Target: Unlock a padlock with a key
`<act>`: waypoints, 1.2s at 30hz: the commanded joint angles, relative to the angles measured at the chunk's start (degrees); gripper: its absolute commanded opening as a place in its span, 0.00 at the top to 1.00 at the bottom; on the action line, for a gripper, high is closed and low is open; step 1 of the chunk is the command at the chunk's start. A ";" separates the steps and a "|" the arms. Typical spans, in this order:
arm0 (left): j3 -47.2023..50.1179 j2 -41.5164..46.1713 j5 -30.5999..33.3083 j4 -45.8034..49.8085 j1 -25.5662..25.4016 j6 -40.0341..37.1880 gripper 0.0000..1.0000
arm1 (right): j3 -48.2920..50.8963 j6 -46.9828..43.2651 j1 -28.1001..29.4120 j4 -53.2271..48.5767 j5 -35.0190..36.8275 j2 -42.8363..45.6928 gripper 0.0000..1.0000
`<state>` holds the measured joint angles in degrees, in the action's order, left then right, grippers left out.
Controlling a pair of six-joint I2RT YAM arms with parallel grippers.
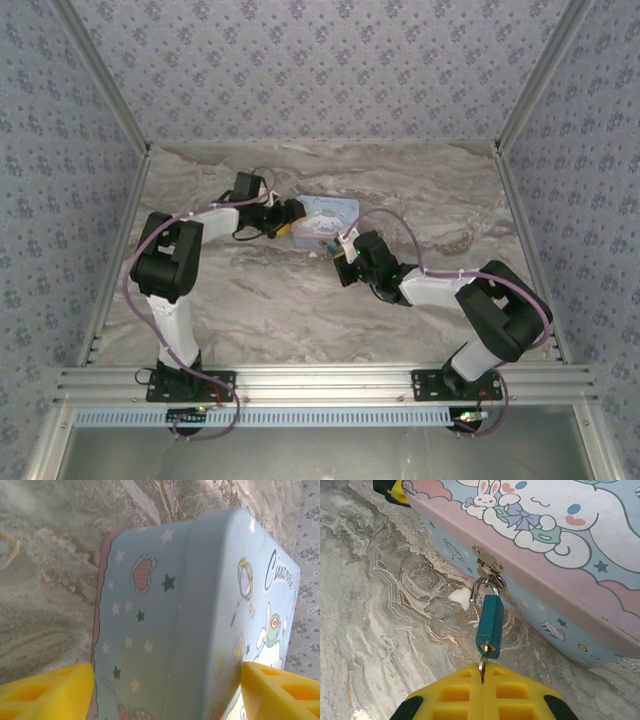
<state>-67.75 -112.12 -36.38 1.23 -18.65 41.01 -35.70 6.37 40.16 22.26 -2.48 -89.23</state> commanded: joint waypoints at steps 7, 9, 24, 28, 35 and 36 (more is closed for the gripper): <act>12.88 5.86 6.22 -3.27 -2.06 5.73 0.27 | 2.91 4.28 -5.93 2.13 -10.90 -0.79 1.00; 14.59 6.92 6.92 -3.92 -2.84 6.65 0.27 | 3.16 5.14 -7.01 2.97 -13.33 -1.50 1.00; 23.59 13.47 11.76 -8.24 -8.97 14.93 0.27 | 5.91 16.90 -17.48 13.24 -30.85 -7.44 1.00; 25.10 14.74 12.59 -8.61 -9.90 16.09 0.27 | 6.09 20.14 -19.43 15.27 -33.49 -9.36 1.00; 26.00 16.12 13.62 -7.84 -9.96 16.12 0.26 | 4.25 25.17 -22.19 15.61 -37.47 -13.90 1.00; 26.00 16.18 13.62 -7.78 -10.00 16.03 0.26 | 3.88 25.88 -22.36 15.55 -38.08 -14.64 1.00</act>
<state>-43.97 -95.83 -24.97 -13.93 -28.18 57.34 -30.98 28.25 18.94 38.85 -39.29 -101.41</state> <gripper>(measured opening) 0.735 0.061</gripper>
